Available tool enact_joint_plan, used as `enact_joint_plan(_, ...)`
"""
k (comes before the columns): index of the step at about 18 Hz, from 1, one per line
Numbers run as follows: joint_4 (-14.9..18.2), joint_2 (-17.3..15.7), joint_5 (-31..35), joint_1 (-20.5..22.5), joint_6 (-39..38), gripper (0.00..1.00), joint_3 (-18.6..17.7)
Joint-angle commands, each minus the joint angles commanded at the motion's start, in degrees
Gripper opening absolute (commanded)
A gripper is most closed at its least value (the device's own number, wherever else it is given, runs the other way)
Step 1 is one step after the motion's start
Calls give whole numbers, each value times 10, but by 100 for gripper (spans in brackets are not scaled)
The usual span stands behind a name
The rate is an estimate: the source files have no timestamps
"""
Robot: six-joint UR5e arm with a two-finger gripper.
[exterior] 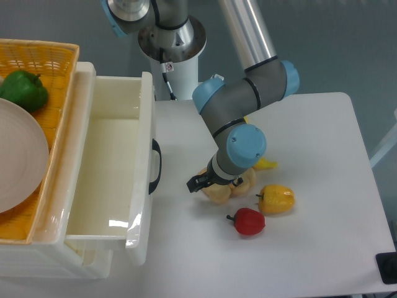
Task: Pick up the square bread
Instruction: 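Close the gripper fingers around the square bread slice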
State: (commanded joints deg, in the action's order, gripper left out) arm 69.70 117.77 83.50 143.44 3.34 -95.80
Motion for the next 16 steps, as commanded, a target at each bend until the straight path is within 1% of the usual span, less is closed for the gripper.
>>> enact_joint_plan(6, -3, 3, 0, -6, 0, 100, -7)
enact_joint_plan(15, -7, 11, 1, -15, 0, 100, -3)
enact_joint_plan(16, -7, 12, 1, -15, 0, 99, -2)
